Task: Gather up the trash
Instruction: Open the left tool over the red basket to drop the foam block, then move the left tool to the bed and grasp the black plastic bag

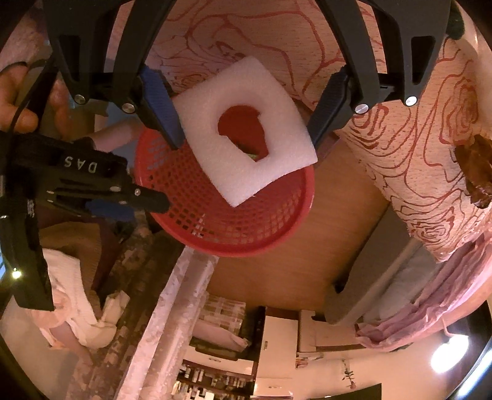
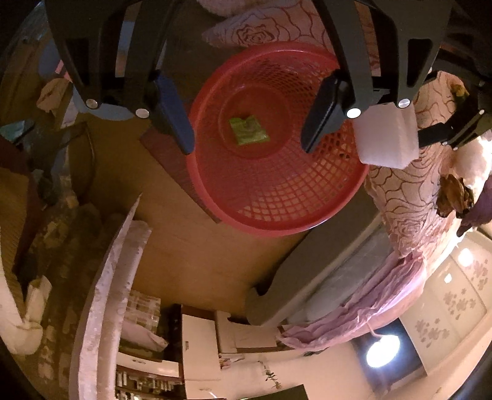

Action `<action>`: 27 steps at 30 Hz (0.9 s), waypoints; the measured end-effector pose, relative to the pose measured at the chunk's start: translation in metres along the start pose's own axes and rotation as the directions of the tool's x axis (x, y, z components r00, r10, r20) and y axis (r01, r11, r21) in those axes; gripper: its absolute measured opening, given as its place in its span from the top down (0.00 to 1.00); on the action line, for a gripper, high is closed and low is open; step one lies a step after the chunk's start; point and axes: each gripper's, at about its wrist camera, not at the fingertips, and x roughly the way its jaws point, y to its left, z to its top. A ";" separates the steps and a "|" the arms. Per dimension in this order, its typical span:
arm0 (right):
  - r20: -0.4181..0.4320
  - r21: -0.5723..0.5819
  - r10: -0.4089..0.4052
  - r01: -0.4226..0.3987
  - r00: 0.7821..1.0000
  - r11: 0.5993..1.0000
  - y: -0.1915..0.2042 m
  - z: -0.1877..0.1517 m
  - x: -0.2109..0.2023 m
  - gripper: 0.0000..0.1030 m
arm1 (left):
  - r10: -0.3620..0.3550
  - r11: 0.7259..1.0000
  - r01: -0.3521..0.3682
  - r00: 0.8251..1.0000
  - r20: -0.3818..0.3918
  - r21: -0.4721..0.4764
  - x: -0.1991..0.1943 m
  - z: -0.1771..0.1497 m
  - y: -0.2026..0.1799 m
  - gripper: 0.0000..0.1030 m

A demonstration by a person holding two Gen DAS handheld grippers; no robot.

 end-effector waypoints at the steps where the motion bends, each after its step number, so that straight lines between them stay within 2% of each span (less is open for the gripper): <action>1: 0.003 0.003 0.000 0.000 1.000 1.000 -0.001 0.000 -0.001 0.33 | -0.001 1.000 0.001 1.000 -0.001 0.003 0.001 0.000 0.000 0.23; 6: 0.016 0.015 -0.006 0.006 1.000 1.000 -0.007 -0.001 -0.009 0.33 | -0.015 1.000 0.015 1.000 -0.010 0.002 0.004 -0.001 -0.003 0.22; 11: 0.029 0.013 -0.014 0.014 0.999 1.000 -0.007 -0.002 -0.014 0.33 | 0.007 1.000 -0.006 1.000 0.016 -0.007 -0.004 0.000 -0.001 0.22; 21: 0.064 -0.017 -0.017 0.019 0.998 1.000 0.008 -0.009 -0.024 0.33 | 0.107 0.992 -0.099 0.989 0.100 -0.084 -0.044 -0.008 0.019 0.22; 27: 0.088 -0.063 0.011 -0.006 0.996 0.998 0.029 -0.014 -0.033 0.33 | 0.147 0.980 -0.125 0.979 0.145 -0.153 -0.074 -0.021 0.034 0.22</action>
